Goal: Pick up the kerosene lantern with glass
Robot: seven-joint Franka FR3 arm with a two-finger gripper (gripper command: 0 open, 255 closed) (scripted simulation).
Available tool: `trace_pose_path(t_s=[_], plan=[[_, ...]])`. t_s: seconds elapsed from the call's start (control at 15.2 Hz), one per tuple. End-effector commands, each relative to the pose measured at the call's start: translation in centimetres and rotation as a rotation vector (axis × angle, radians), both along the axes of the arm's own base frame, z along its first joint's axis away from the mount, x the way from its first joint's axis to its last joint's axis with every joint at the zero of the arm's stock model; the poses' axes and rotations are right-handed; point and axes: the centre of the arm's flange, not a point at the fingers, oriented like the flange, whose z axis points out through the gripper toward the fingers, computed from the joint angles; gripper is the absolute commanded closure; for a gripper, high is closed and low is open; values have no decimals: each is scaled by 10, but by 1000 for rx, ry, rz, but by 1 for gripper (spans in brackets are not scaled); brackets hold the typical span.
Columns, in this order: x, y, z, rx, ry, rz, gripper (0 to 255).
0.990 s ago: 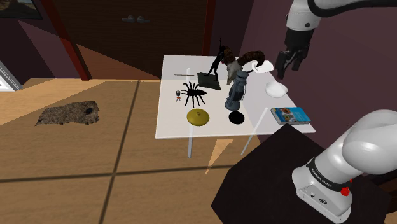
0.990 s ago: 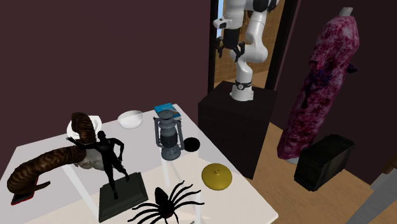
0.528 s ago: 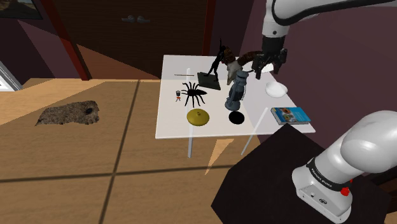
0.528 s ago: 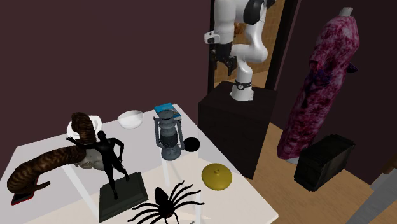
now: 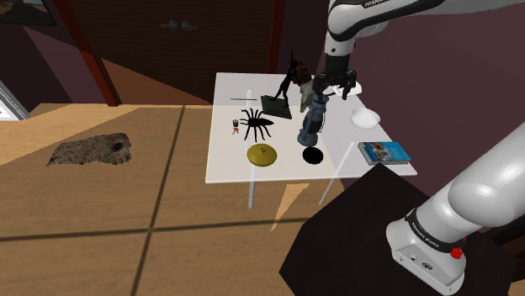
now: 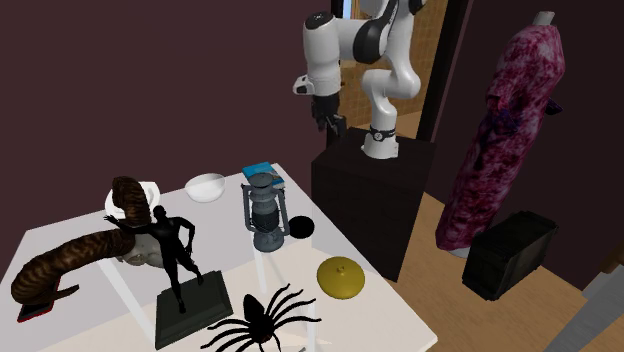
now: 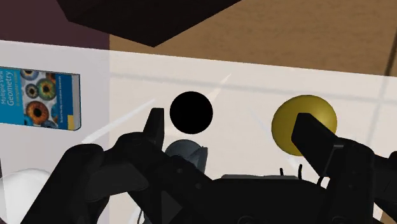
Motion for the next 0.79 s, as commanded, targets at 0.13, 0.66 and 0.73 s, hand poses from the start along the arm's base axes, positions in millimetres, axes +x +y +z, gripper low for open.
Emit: trace_pose_path(t_s=[0.13, 0.66, 0.73], plan=[[42, -24, -33, -2, 14, -124, 0], [111, -86, -96, -4, 43, -367, 0], [118, -95, -104, -4, 46, -398, 0]])
